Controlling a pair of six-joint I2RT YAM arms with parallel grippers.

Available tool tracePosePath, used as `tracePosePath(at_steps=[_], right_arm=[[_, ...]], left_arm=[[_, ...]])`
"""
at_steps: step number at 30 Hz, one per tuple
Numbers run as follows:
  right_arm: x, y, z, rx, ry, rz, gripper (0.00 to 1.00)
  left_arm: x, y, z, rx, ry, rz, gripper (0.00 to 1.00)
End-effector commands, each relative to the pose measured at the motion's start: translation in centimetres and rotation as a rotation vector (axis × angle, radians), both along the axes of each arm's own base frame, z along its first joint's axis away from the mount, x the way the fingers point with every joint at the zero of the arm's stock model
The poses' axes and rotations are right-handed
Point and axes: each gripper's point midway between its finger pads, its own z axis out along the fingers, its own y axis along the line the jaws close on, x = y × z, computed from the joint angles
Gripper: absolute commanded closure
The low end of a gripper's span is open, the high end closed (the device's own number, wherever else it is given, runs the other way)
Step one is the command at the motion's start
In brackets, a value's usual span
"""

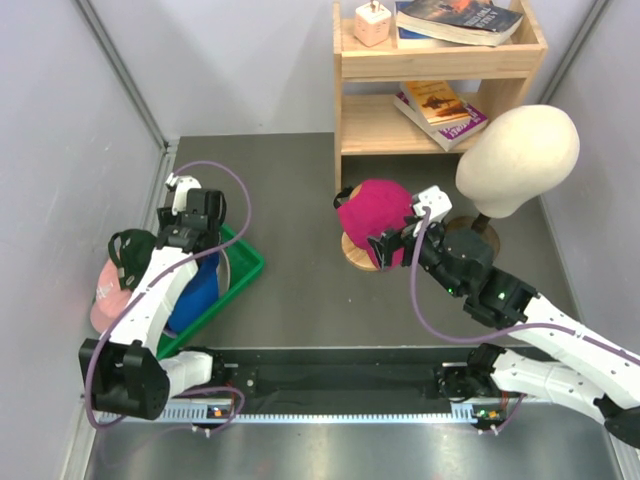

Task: Stack the hats

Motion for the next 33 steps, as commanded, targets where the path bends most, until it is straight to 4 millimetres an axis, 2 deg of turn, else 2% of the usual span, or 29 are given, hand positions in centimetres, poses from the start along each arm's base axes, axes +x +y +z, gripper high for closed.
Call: tracePosePath(at_steps=[1, 4, 7, 9, 12, 13, 16, 21, 22, 28, 30, 33], right_arm=[[0.0, -0.1, 1.8, 0.064, -0.042, 0.001, 0.04], [0.0, -0.2, 2.0, 0.063, -0.045, -0.002, 0.04], [0.1, -0.4, 2.4, 0.059, -0.050, -0.006, 0.04], [0.0, -0.5, 2.5, 0.048, -0.046, -0.005, 0.04], [-0.2, -0.2, 2.9, 0.029, -0.051, 0.023, 0.04], [-0.2, 0.1, 3.2, 0.022, -0.054, 0.033, 0.04], [-0.2, 0.9, 3.3, 0.005, -0.046, 0.068, 0.04], [-0.6, 2.3, 3.9, 0.017, -0.045, 0.133, 0.04], [-0.7, 2.6, 4.2, 0.027, -0.048, 0.149, 0.04], [-2.1, 4.7, 5.9, 0.102, -0.062, 0.279, 0.04], [-2.6, 5.3, 6.3, 0.120, -0.058, 0.320, 0.04], [-3.7, 6.1, 7.1, 0.140, -0.068, 0.392, 0.04]], left_arm=[[0.6, 0.2, 1.0, -0.009, -0.043, 0.005, 0.71], [0.5, 0.2, 1.2, -0.016, -0.050, 0.005, 1.00], [0.4, -0.7, 2.0, -0.065, -0.072, -0.036, 1.00], [0.5, -1.4, 3.3, -0.108, -0.114, -0.075, 1.00], [1.0, -3.9, 5.1, -0.209, -0.179, -0.220, 1.00], [1.2, -5.3, 5.7, -0.262, -0.196, -0.297, 1.00], [0.9, -7.4, 8.5, -0.328, -0.280, -0.421, 1.00], [-0.4, -9.6, 13.6, -0.399, -0.395, -0.555, 1.00], [-0.5, -10.1, 15.2, -0.410, -0.427, -0.584, 1.00], [-2.7, -15.2, 21.3, -0.511, -0.522, -0.901, 1.00], [-3.8, -17.2, 22.5, -0.542, -0.530, -1.037, 1.00], [-4.7, -19.1, 24.8, -0.568, -0.582, -1.168, 1.00]])
